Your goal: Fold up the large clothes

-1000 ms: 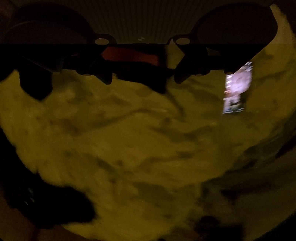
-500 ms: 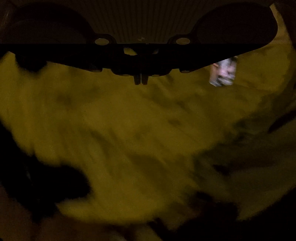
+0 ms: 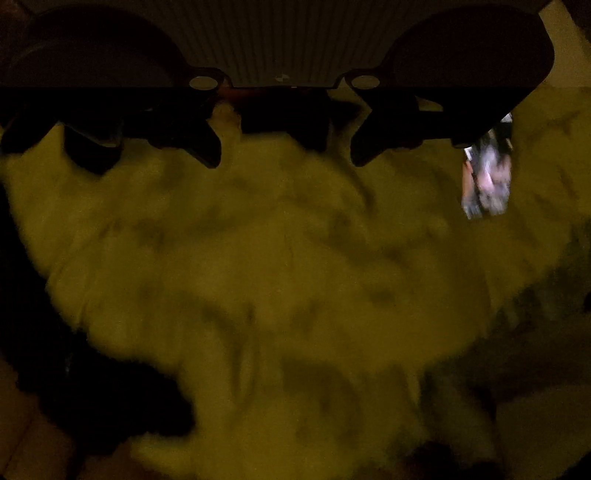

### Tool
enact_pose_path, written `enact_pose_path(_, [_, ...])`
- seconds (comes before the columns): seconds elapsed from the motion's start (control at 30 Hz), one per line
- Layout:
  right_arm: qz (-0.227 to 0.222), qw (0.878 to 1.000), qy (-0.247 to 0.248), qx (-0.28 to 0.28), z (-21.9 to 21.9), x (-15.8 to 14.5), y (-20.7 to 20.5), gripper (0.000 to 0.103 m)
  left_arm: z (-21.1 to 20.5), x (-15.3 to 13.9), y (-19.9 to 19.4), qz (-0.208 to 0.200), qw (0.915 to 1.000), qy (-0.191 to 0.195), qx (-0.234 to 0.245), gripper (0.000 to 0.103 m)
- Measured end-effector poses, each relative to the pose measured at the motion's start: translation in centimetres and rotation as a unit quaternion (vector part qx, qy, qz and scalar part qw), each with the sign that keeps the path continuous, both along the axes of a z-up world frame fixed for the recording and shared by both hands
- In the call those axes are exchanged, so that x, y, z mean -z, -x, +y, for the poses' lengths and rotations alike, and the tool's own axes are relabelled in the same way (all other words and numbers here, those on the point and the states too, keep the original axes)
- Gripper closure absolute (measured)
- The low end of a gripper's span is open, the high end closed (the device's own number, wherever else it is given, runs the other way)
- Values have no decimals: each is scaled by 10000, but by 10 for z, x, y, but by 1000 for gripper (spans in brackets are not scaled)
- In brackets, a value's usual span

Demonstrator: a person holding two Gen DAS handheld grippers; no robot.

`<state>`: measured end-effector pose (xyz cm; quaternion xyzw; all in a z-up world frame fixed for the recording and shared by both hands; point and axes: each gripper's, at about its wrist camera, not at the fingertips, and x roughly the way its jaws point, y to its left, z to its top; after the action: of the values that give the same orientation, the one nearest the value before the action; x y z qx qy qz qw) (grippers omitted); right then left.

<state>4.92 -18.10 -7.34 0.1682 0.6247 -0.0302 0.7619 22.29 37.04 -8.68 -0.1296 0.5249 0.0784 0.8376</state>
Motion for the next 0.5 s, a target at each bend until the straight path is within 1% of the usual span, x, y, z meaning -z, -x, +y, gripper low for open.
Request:
enact_pose_path(0.07, [0, 10000, 53, -29, 0, -1, 2, 33, -5, 31, -13, 589, 9982, -73, -60, 0])
enact_pose_path(0.1, [9, 10000, 67, -12, -2, -1, 3, 33, -4, 41, -16, 754, 9971, -34, -126, 0])
enact_pose_path(0.13, [17, 10000, 81, 22, -3, -2, 4, 33, -5, 49, -17, 809, 9965, 48, -186, 0])
enact_pose_path(0.17, [21, 9999, 99, 57, -4, -2, 5, 33, -6, 49, -15, 696, 9974, 79, -165, 0])
enact_pose_path(0.2, [24, 9999, 120, 89, -6, -3, 6, 33, -8, 47, -14, 593, 9982, -20, -127, 16])
enact_pose_path(0.23, [21, 9998, 141, 118, -7, -3, 6, 33, -10, 43, -13, 548, 9983, -146, -103, 28])
enact_pose_path(0.27, [17, 9998, 163, 148, -8, -3, 7, 33, -9, 36, -11, 498, 9985, -201, -120, 43])
enact_pose_path(0.33, [24, 9996, 177, 220, -11, -3, 7, 33, -1, 19, -4, 197, 9996, 104, -171, 51])
enact_pose_path(0.37, [28, 9995, 173, 257, -12, -3, 7, 33, 7, 8, 2, 18, 9995, 228, -230, 72])
enact_pose_path(0.43, [13, 9994, 152, 320, -13, -2, 5, 33, 26, -18, 15, -515, 9972, 280, -467, 72])
enact_pose_path(0.5, [-1, 9995, 127, 290, -12, -1, 1, 33, 50, -48, 25, -1011, 9900, 361, -920, 72])
